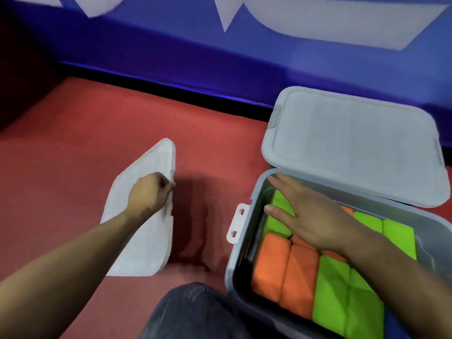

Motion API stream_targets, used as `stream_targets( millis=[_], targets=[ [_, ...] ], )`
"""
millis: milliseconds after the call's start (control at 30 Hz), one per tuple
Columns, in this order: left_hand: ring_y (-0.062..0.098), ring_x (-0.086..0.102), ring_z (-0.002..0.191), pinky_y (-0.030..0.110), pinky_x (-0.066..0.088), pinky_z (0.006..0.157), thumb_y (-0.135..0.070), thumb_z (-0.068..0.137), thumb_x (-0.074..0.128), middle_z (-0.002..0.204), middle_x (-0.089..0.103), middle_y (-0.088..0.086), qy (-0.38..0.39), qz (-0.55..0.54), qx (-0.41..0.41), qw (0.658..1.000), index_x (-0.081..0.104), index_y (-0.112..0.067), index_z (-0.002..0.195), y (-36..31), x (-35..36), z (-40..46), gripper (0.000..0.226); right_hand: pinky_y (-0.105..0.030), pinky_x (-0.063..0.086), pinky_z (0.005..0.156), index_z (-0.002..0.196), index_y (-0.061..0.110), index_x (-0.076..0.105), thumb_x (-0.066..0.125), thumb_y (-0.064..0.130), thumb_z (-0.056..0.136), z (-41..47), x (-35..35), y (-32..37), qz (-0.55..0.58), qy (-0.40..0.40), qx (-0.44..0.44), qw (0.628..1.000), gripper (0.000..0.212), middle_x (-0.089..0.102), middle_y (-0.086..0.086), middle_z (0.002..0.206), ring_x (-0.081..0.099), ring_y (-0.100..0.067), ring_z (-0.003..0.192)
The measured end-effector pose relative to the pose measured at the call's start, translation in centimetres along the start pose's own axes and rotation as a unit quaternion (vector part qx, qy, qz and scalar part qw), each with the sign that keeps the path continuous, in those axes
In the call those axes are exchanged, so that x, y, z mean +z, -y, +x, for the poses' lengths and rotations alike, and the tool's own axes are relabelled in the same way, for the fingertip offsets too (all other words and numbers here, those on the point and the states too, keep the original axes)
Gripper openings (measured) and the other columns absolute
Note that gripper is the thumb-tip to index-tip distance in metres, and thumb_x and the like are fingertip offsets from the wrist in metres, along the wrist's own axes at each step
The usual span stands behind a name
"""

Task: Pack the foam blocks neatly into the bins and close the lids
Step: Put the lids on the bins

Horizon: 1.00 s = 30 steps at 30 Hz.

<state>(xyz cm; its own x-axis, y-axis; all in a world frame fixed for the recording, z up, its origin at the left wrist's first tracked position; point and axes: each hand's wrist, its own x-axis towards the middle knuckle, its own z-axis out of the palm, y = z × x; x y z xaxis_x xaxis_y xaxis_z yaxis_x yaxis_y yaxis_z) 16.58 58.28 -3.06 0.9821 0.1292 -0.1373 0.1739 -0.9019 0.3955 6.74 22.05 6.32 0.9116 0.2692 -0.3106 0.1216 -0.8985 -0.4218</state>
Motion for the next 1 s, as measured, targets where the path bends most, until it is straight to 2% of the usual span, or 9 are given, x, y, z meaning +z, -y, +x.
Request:
stream_targets(
  millis=[100,200,267,367,467,567,733,900,1000],
  targets=[
    [0.027,0.059,0.078,0.033,0.039,0.070,-0.035,0.098,0.062,0.071,0.059,-0.006,-0.063,-0.009,0.016,0.998,0.065,-0.017,0.082,-3.3,-6.1,0.3,0.025,-0.039,0.029,0.121,0.159,0.038,0.012,0.026,0.078,0.088,-2.2,-1.1,-0.3,-0.001,-0.026,0.008,1.000,0.083,0.004,0.017,0.167,0.026,-0.012,0.151],
    [0.033,0.058,0.077,0.035,0.038,0.069,-0.034,0.098,0.064,0.069,0.058,0.000,-0.119,-0.046,0.031,0.991,0.059,-0.016,0.078,-6.6,-11.5,-0.3,0.028,-0.038,0.027,0.122,0.160,0.036,0.015,0.008,0.093,0.071,-4.5,-2.2,-0.9,0.013,-0.051,0.026,0.998,0.105,0.005,0.015,0.167,0.025,-0.011,0.151],
    [0.033,0.059,0.077,0.036,0.039,0.069,-0.034,0.098,0.062,0.072,0.060,0.002,-0.139,-0.085,0.054,0.985,0.060,-0.012,0.082,-8.7,-13.9,-1.1,0.027,-0.033,0.022,0.124,0.160,0.035,0.016,0.015,0.089,0.075,-5.9,-3.1,-1.1,0.036,-0.067,0.034,0.997,0.100,0.005,0.014,0.168,0.019,-0.006,0.152],
    [0.026,0.060,0.078,0.037,0.042,0.065,-0.035,0.101,0.056,0.084,0.063,0.001,-0.144,-0.180,0.082,0.969,0.059,-0.008,0.097,-12.4,-16.5,-3.2,0.027,-0.031,0.018,0.124,0.159,0.037,0.018,0.035,0.072,0.091,-8.1,-4.5,-1.6,0.053,-0.110,0.039,0.992,0.078,0.008,0.015,0.167,0.014,-0.003,0.152],
    [0.019,0.052,0.072,0.033,0.043,0.058,-0.035,0.101,0.049,0.088,0.057,0.002,-0.152,-0.287,0.085,0.942,0.053,-0.009,0.105,-16.5,-19.2,-5.2,0.027,-0.031,0.019,0.124,0.158,0.041,0.020,0.038,0.070,0.092,-10.6,-5.6,-2.7,0.060,-0.142,0.051,0.987,0.074,0.011,0.018,0.166,0.014,-0.003,0.152],
    [0.018,0.052,0.064,0.035,0.049,0.063,-0.039,0.099,0.048,0.085,0.056,0.001,-0.138,-0.373,0.079,0.914,0.053,-0.019,0.109,-20.1,-22.1,-6.7,0.023,-0.031,0.020,0.123,0.157,0.041,0.021,0.039,0.069,0.092,-12.7,-7.0,-4.7,0.057,-0.158,0.075,0.983,0.073,0.012,0.015,0.167,0.017,-0.004,0.152],
    [0.014,0.052,0.063,0.032,0.047,0.059,-0.043,0.103,0.050,0.081,0.058,-0.003,-0.134,-0.446,0.102,0.879,0.061,-0.026,0.103,-24.0,-24.5,-8.4,0.020,-0.029,0.015,0.123,0.158,0.032,0.025,0.044,0.063,0.095,-14.9,-9.3,-8.2,0.098,-0.197,0.126,0.967,0.072,0.017,0.007,0.167,0.017,-0.008,0.153],
    [0.007,0.057,0.057,0.025,0.048,0.050,-0.037,0.106,0.051,0.077,0.062,-0.005,-0.117,-0.451,0.150,0.872,0.065,-0.025,0.097,-25.6,-24.1,-9.5,0.020,-0.034,0.016,0.124,0.158,0.030,0.026,0.047,0.071,0.089,-15.4,-9.8,-10.8,0.159,-0.222,0.158,0.949,0.083,0.023,0.004,0.166,0.017,-0.009,0.153],
    [0.005,0.058,0.058,0.024,0.050,0.054,-0.038,0.105,0.052,0.077,0.062,-0.005,-0.122,-0.453,0.157,0.869,0.066,-0.027,0.095,-25.1,-25.2,-9.3,0.021,-0.034,0.017,0.124,0.159,0.027,0.025,0.051,0.066,0.092,-15.1,-9.5,-11.6,0.176,-0.217,0.161,0.947,0.082,0.024,0.003,0.165,0.019,-0.012,0.152]
  ],
)
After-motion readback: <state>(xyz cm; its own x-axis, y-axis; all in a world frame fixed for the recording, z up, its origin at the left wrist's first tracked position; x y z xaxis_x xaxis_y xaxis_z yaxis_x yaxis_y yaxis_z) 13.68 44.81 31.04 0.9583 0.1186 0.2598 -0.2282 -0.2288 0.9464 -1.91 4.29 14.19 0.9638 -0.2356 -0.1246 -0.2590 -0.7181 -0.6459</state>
